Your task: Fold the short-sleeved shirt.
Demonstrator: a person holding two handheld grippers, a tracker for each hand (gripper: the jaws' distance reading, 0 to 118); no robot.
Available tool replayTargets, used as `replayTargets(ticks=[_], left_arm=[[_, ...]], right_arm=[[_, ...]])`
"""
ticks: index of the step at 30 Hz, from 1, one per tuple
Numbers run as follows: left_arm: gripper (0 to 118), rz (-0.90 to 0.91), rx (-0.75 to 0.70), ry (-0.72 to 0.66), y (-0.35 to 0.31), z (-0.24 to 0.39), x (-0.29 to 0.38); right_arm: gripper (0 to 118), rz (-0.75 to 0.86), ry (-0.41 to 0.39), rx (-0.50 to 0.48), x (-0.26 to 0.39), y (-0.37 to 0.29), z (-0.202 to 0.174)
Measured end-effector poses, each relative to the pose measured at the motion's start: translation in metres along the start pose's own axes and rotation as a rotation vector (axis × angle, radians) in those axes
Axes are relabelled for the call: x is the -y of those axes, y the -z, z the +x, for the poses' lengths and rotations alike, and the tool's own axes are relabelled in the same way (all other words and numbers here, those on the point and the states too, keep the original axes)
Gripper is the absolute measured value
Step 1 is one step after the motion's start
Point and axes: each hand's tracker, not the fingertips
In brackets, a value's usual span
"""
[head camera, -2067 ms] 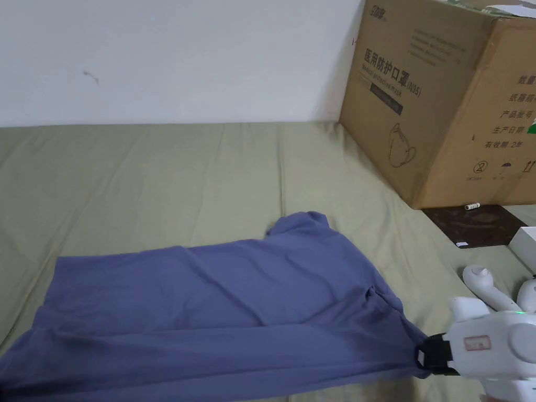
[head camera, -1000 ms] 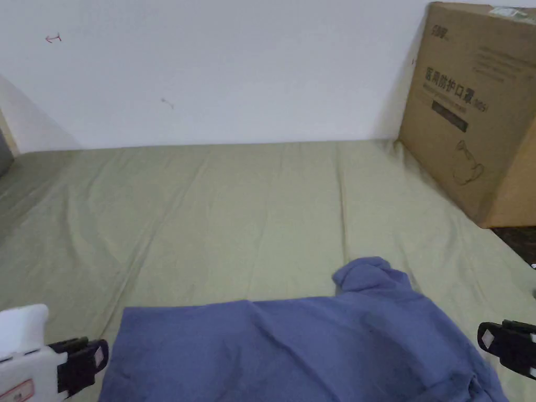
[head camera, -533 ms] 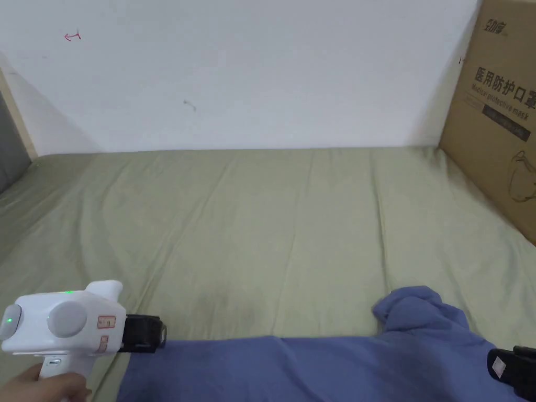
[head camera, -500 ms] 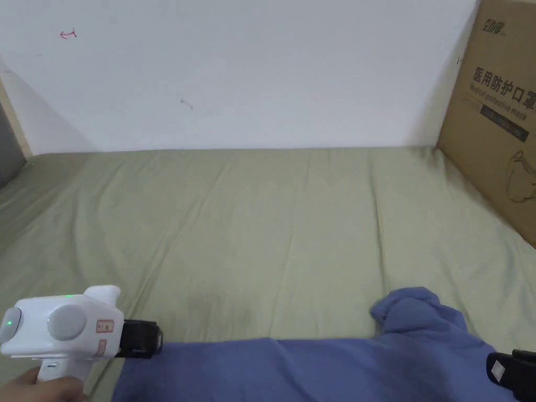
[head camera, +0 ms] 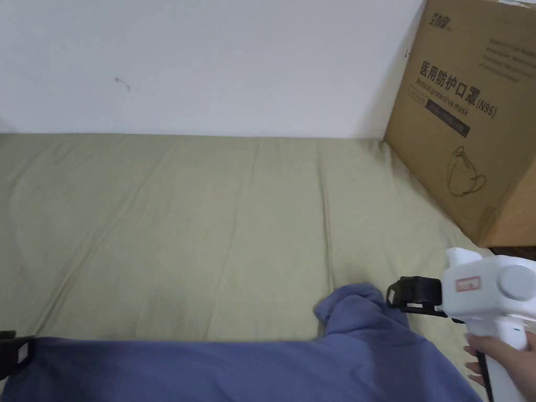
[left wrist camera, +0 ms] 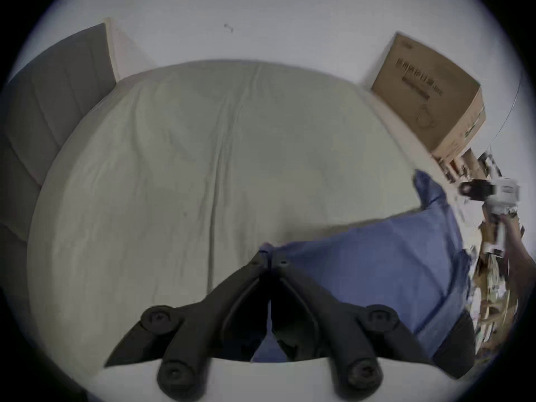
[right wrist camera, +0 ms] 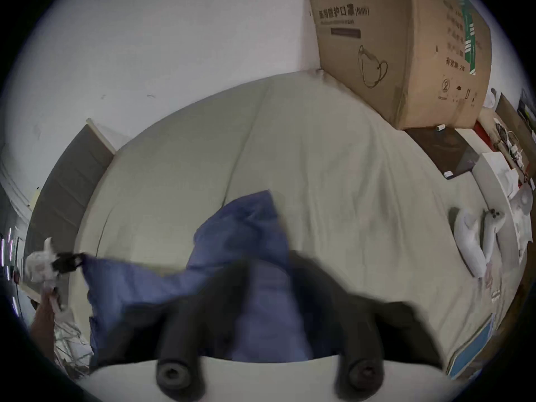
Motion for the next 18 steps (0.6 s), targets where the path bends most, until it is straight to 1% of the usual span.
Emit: replayTargets(ticks=[1, 2, 3, 5, 7, 8, 9, 10, 11, 12, 13, 14, 16, 17, 18], left_arm=[[0, 0.007, -0.001, 0.001, -0.006, 0.002, -0.002], [0, 0.010, -0.003, 0.000, -0.011, 0.004, -0.001], [0, 0.013, -0.003, -0.004, -0.017, 0.006, 0.000], [0, 0.020, 0.001, -0.015, -0.015, 0.003, 0.001], [0, 0.014, 0.001, -0.020, -0.018, 0.006, 0.003], [0, 0.006, -0.001, -0.020, -0.017, 0.007, 0.004], [0, -0.006, -0.006, -0.018, -0.009, 0.001, 0.005], [0, -0.016, -0.011, -0.013, -0.008, 0.002, 0.006], [0, -0.021, -0.016, -0.008, -0.008, 0.003, 0.006], [0, -0.022, -0.023, -0.006, -0.006, 0.001, 0.007], [0, -0.020, -0.026, -0.009, -0.004, -0.003, 0.007], [0, -0.015, -0.025, -0.019, -0.006, -0.002, 0.007], [0, 0.005, -0.010, -0.053, -0.012, -0.002, 0.005], [0, 0.012, -0.006, -0.064, -0.007, -0.015, 0.007], [0, 0.020, -0.002, -0.074, -0.010, -0.015, 0.006]], right_arm=[[84, 0.024, 0.018, 0.007, -0.006, 0.012, 0.002], [114, -0.011, 0.019, 0.039, -0.010, 0.025, -0.001], [117, -0.056, 0.016, 0.060, -0.013, 0.039, -0.002], [117, -0.117, -0.001, 0.089, -0.015, 0.061, -0.004], [115, -0.194, -0.045, 0.147, -0.015, 0.088, -0.004], [111, -0.198, -0.084, 0.190, -0.013, 0.088, -0.007], [104, -0.145, -0.121, 0.171, -0.013, 0.079, -0.012], [102, -0.120, -0.141, 0.156, -0.014, 0.073, -0.017], [95, -0.107, -0.174, 0.167, -0.014, 0.066, -0.021], [69, -0.080, -0.214, 0.145, -0.015, 0.056, -0.024], [39, -0.083, -0.238, 0.121, -0.016, 0.046, -0.026], [0, -0.051, -0.249, 0.157, -0.012, 0.035, -0.031], [0, 0.003, -0.189, 0.099, -0.013, 0.008, -0.024], [0, 0.037, -0.124, 0.065, -0.012, -0.007, -0.019], [0, 0.069, -0.072, 0.039, -0.015, -0.028, -0.005]])
